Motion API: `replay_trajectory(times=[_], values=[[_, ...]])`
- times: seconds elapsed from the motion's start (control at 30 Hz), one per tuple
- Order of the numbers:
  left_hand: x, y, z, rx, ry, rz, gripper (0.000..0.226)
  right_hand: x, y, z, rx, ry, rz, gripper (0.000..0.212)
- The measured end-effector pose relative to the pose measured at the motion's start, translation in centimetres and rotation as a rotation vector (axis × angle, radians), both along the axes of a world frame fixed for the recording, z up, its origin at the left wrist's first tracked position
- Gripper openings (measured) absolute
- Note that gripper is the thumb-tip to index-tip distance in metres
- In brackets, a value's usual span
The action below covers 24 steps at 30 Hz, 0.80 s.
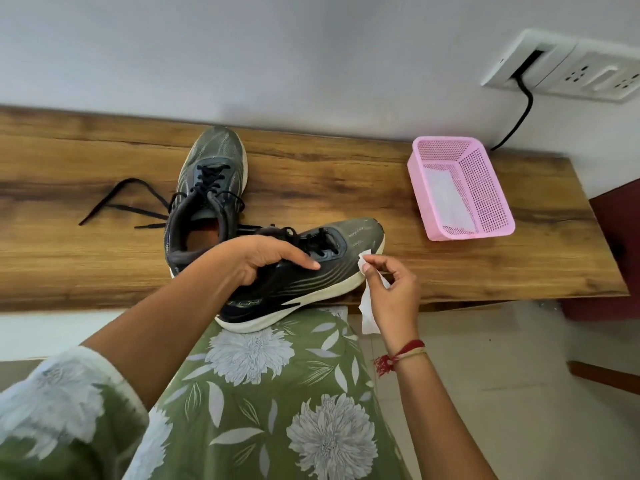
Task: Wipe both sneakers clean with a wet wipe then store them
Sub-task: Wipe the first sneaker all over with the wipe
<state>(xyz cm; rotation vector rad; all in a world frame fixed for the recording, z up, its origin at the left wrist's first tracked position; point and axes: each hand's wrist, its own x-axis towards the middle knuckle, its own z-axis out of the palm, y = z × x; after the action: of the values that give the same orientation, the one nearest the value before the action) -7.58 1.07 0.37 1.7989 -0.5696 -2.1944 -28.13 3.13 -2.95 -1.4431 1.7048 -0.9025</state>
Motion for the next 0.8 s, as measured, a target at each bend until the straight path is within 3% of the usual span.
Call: replay_trajectory(times=[0.1, 0.33, 0.47, 0.53, 0.63, 0.8], values=[[0.4, -0.2, -0.7, 0.003, 0.030, 0.037, 0.008, 0.2, -0.3, 0.1, -0.046, 0.090, 0.030, 0.015], [0.7, -0.9, -0.4, 0.011, 0.061, 0.028, 0.010, 3.0, 1.3, 1.1, -0.093, 0.213, 0.100, 0.018], [0.5, -0.7, -0.6, 0.007, 0.068, -0.023, 0.011, 4.3, 2.7, 1.3, -0.197, 0.320, 0.347, 0.015], [0.2, -0.5, -0.8, -0.003, 0.047, -0.038, 0.011, 3.7, 1.8, 1.1, -0.213, 0.404, 0.329, 0.014], [0.1, -0.5, -1.1, -0.008, 0.033, -0.020, 0.014, 3.1, 0.6, 1.0, -0.194, 0.381, 0.206, 0.013], [0.2, -0.5, -1.9, -0.019, 0.037, 0.013, 0.012, 5.2, 3.3, 0.8, -0.199, 0.431, 0.358, 0.012]])
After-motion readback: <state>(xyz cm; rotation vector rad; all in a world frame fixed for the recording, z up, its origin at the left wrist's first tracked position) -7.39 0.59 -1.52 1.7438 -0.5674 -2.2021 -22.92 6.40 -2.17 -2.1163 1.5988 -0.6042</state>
